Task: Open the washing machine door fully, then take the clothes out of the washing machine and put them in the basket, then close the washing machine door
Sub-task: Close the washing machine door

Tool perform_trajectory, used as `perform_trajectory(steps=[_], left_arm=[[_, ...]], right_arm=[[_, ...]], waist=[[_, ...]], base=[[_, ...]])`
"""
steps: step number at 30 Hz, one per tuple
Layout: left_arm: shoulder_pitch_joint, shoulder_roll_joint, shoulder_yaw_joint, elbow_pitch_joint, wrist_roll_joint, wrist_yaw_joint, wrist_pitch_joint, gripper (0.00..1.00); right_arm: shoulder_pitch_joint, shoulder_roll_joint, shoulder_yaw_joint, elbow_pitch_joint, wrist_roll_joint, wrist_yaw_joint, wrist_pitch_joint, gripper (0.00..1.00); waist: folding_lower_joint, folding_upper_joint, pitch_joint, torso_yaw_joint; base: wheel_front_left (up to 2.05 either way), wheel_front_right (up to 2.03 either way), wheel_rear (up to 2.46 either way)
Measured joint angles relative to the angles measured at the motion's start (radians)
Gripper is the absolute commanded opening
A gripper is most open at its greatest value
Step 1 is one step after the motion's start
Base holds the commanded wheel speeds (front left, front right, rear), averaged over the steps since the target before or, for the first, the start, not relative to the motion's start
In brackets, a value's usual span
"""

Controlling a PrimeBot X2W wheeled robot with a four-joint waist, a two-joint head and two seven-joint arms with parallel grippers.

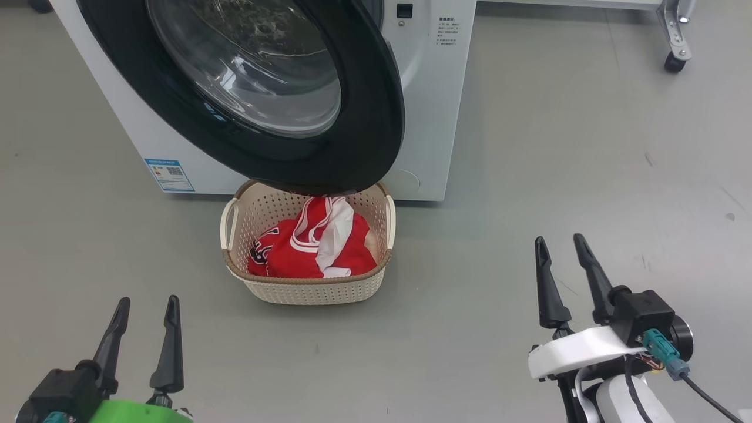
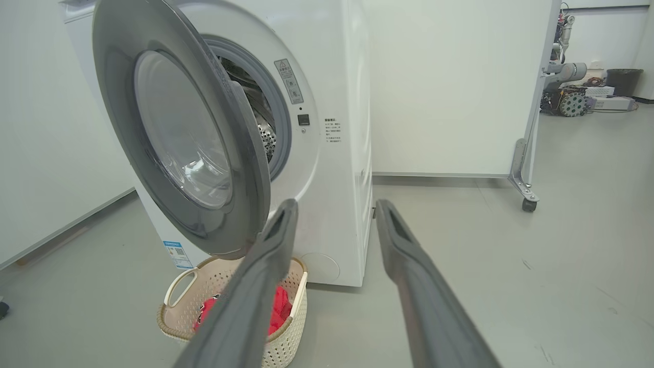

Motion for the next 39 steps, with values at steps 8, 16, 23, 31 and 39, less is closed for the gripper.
perform_trajectory(steps=[8, 16, 23, 31, 39], left_arm=[[-0.005, -0.001, -0.036, -0.016, 0.001, 0.000, 0.000, 1.00], [-0.049, -0.002, -0.068, -0.033, -0.008, 0.000, 0.000, 1.00], [-0.110, -0.001, -0.117, -0.040, -0.022, 0.000, 0.000, 1.00], [-0.192, -0.008, -0.144, -0.047, -0.060, 0.000, 0.000, 1.00], [-0.258, -0.009, -0.158, -0.038, -0.089, 0.000, 0.000, 1.00]], right_arm=[[-0.049, -0.009, 0.053, -0.005, -0.057, 0.046, 0.000, 0.00], [-0.180, -0.048, 0.139, 0.001, -0.104, 0.106, 0.002, 0.00], [-0.355, -0.068, 0.189, 0.021, -0.132, 0.124, 0.043, 0.00], [-0.530, -0.108, 0.191, 0.069, -0.151, 0.132, 0.090, 0.00], [-0.668, -0.141, 0.195, 0.131, -0.159, 0.133, 0.121, 0.00]], waist=[[0.0000, 0.0000, 0.044, 0.010], [0.0000, 0.0000, 0.109, 0.038], [0.0000, -0.0001, 0.188, 0.073], [0.0000, 0.0000, 0.283, 0.127], [0.0000, 0.0000, 0.381, 0.185]], base=[[0.00, 0.00, 0.00], [0.00, 0.00, 0.00], [0.00, 0.00, 0.00], [0.00, 0.00, 0.00], [0.00, 0.00, 0.00]])
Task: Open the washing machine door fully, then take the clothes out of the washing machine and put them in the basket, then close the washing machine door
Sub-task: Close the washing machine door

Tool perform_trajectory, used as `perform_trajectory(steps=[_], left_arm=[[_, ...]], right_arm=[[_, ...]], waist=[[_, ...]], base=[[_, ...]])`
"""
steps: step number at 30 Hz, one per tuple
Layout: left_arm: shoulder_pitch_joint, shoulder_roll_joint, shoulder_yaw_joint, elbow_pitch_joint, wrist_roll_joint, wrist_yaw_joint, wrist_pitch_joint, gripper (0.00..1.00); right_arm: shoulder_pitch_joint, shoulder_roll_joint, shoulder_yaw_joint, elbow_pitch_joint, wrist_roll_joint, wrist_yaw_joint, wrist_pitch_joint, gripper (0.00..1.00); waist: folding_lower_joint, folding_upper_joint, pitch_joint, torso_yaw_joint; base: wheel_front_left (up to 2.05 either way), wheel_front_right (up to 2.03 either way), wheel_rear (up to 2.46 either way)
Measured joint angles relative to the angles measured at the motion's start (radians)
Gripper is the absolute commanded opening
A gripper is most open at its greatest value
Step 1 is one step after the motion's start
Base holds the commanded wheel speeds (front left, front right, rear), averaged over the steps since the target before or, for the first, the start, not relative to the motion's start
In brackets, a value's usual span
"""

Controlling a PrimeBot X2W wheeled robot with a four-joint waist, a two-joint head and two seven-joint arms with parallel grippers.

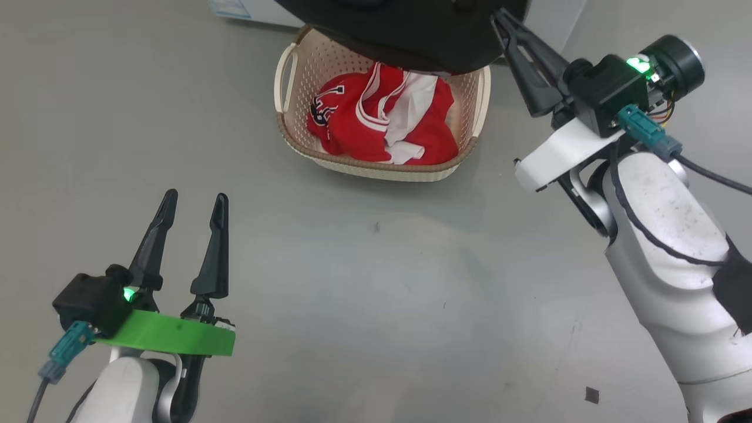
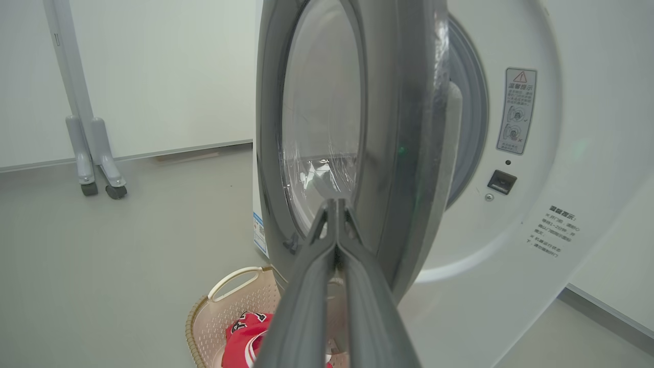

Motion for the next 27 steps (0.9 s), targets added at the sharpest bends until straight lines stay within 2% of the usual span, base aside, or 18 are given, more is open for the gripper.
perform_trajectory(steps=[13, 27], left_arm=[[-0.057, -0.003, -0.007, 0.036, -0.023, 0.000, 0.000, 1.00], [-0.093, -0.004, -0.044, 0.024, -0.046, 0.000, 0.000, 1.00]], right_arm=[[-0.146, -0.026, 0.002, 0.092, 0.014, 0.000, -0.006, 0.00], [-0.278, -0.038, -0.025, 0.144, 0.035, 0.009, -0.015, 0.00]], waist=[[0.0000, 0.0000, 0.113, 0.081], [0.0000, 0.0000, 0.191, 0.094]], base=[[0.00, 0.00, 0.00], [0.00, 0.00, 0.00]])
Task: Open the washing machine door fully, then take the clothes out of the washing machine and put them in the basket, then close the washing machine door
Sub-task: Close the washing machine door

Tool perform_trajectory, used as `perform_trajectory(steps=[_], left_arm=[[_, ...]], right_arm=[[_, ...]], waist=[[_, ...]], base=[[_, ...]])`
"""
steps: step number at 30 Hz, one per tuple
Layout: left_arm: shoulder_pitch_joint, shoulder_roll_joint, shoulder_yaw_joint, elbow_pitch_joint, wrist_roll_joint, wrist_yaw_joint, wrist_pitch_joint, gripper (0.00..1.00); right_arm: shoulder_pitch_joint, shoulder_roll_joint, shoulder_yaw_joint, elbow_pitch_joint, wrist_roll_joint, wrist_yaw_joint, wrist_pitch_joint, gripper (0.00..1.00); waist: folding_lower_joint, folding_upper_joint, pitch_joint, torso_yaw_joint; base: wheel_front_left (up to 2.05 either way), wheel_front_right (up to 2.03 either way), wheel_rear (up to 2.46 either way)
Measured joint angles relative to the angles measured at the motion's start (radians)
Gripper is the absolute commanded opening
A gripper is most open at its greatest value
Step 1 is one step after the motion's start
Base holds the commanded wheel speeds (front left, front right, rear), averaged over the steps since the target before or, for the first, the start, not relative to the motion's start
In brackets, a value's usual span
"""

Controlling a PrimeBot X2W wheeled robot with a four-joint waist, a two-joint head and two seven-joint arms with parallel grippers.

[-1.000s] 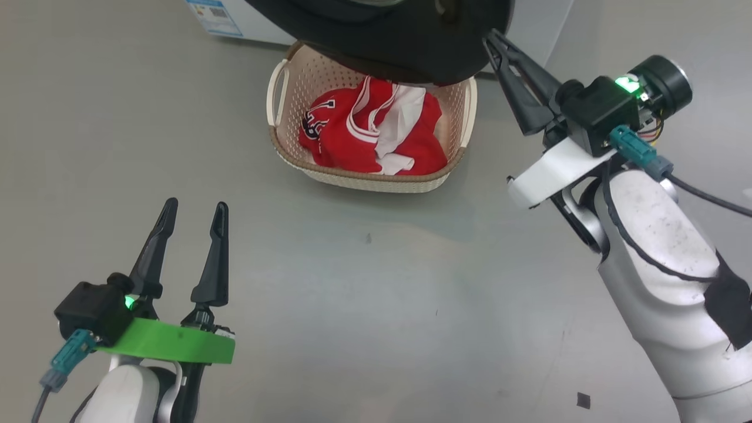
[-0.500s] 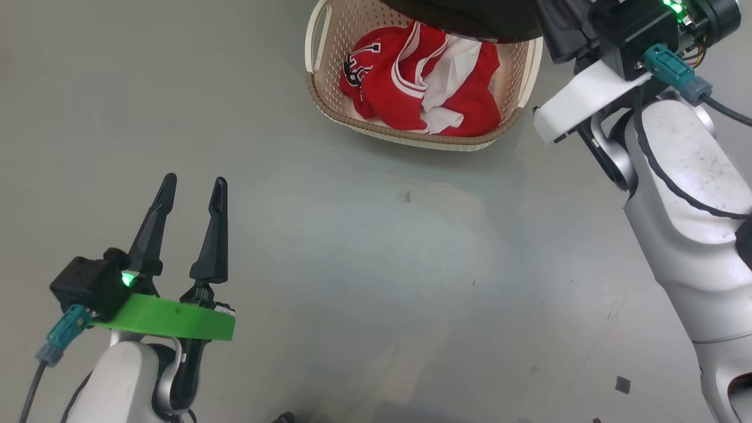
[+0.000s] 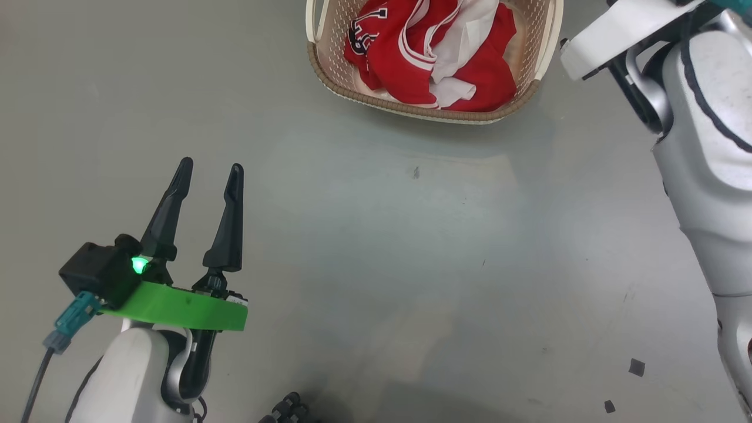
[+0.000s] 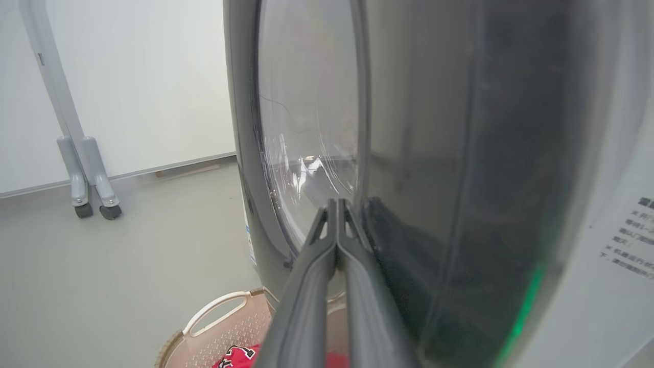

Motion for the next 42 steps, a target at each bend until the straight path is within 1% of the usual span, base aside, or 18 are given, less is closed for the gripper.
perform_trajectory(steps=[2, 6, 9, 13, 21, 25, 30, 38, 42], left_arm=[[-0.010, -0.002, -0.012, 0.000, -0.002, 0.000, 0.000, 1.00], [-0.025, -0.015, -0.025, 0.002, -0.009, 0.000, 0.000, 1.00], [-0.031, -0.016, -0.035, 0.002, -0.012, 0.000, 0.000, 1.00], [-0.045, -0.017, -0.042, 0.004, -0.017, 0.000, 0.000, 1.00], [-0.089, -0.032, -0.067, 0.007, -0.023, 0.000, 0.000, 1.00], [-0.102, -0.037, -0.079, 0.013, -0.027, 0.000, 0.000, 1.00], [-0.106, -0.043, -0.084, 0.029, -0.030, 0.000, 0.000, 1.00], [-0.117, -0.048, -0.087, 0.037, -0.035, 0.000, 0.000, 1.00], [-0.126, -0.049, -0.087, 0.045, -0.035, 0.000, 0.000, 1.00]], right_arm=[[-0.024, -0.003, -0.018, 0.004, 0.005, 0.000, 0.000, 0.00], [-0.071, -0.030, -0.048, 0.018, 0.007, 0.000, 0.000, 0.00], [-0.115, -0.042, -0.068, 0.027, 0.006, -0.007, 0.000, 0.00], [-0.155, -0.048, -0.081, 0.039, 0.006, -0.019, 0.001, 0.00], [-0.255, -0.070, -0.099, 0.069, -0.005, -0.021, 0.010, 0.00], [-0.301, -0.090, -0.110, 0.089, -0.008, -0.031, 0.013, 0.00], [-0.334, -0.091, -0.131, 0.114, -0.008, -0.047, 0.009, 0.00], [-0.368, -0.083, -0.124, 0.155, -0.009, -0.047, -0.001, 0.00], [-0.368, -0.079, -0.122, 0.176, -0.010, -0.047, -0.026, 0.00]], waist=[[0.0000, 0.0000, 0.014, 0.001], [0.0000, 0.0000, 0.043, 0.005], [0.0000, 0.0000, 0.066, 0.009], [0.0000, 0.0000, 0.089, 0.013], [0.0000, 0.0000, 0.140, 0.033], [0.0000, 0.0000, 0.157, 0.047], [0.0000, 0.0000, 0.169, 0.064], [0.0000, 0.0000, 0.172, 0.074], [0.0000, 0.0000, 0.168, 0.074]], base=[[0.00, 0.00, 0.00], [0.00, 0.00, 0.00], [0.00, 0.00, 0.00], [0.00, 0.00, 0.00], [0.00, 0.00, 0.00], [0.00, 0.00, 0.00], [0.00, 0.00, 0.00], [0.00, 0.00, 0.00], [0.00, 0.00, 0.00]])
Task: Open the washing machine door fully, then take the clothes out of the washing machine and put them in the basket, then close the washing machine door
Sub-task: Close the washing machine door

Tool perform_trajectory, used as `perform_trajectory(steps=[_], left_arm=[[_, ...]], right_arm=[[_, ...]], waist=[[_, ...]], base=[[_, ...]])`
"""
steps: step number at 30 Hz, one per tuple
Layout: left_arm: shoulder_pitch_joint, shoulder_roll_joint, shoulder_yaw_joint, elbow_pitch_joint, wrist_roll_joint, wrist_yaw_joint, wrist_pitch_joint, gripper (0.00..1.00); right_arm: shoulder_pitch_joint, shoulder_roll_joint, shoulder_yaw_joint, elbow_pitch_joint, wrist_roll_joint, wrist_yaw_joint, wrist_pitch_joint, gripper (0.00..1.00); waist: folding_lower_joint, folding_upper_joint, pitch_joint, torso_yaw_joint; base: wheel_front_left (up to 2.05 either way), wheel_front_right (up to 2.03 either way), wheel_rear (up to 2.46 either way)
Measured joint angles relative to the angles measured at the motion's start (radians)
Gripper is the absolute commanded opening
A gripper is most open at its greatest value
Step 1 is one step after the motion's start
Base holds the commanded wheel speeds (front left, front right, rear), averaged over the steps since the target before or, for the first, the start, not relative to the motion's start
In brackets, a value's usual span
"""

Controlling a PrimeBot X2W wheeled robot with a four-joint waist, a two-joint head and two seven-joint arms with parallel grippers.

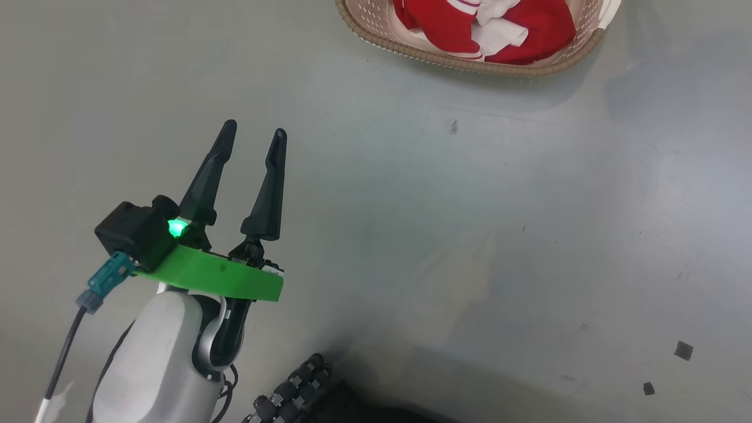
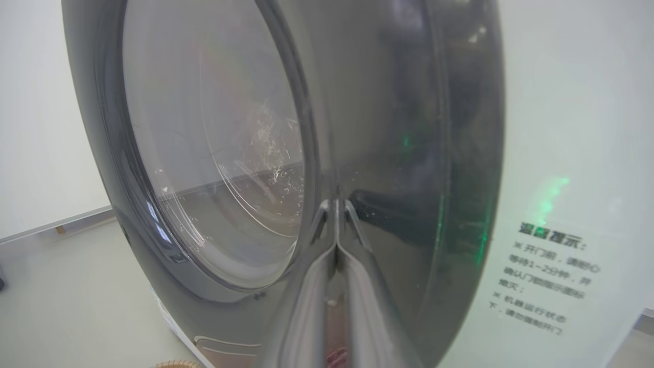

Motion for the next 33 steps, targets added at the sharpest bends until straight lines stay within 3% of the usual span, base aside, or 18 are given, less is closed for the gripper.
perform_trajectory(steps=[11, 16, 27, 33], left_arm=[[0.000, 0.009, 0.028, 0.033, 0.011, 0.000, 0.000, 1.00], [0.000, 0.049, 0.029, 0.039, 0.061, 0.000, 0.000, 1.00], [0.049, 0.066, 0.080, 0.055, 0.073, 0.000, 0.000, 1.00], [0.095, 0.112, 0.109, 0.058, 0.114, 0.000, 0.000, 1.00]], right_arm=[[0.129, 0.024, 0.029, 0.104, 0.000, -0.006, -0.063, 0.00], [0.198, 0.039, 0.020, 0.119, 0.017, -0.006, -0.071, 0.00], [0.385, 0.097, -0.009, 0.095, 0.071, -0.006, -0.079, 0.00], [0.511, 0.137, -0.039, 0.014, 0.095, -0.008, -0.080, 0.00]], waist=[[-0.0001, 0.0000, -0.081, -0.025], [-0.0001, 0.0000, -0.139, -0.047], [-0.0001, 0.0000, -0.277, -0.133], [-0.0001, 0.0000, -0.356, -0.193]], base=[[0.00, 0.00, 0.00], [0.00, 0.00, 0.00], [0.00, 0.00, 0.00], [0.00, 0.00, 0.00]])
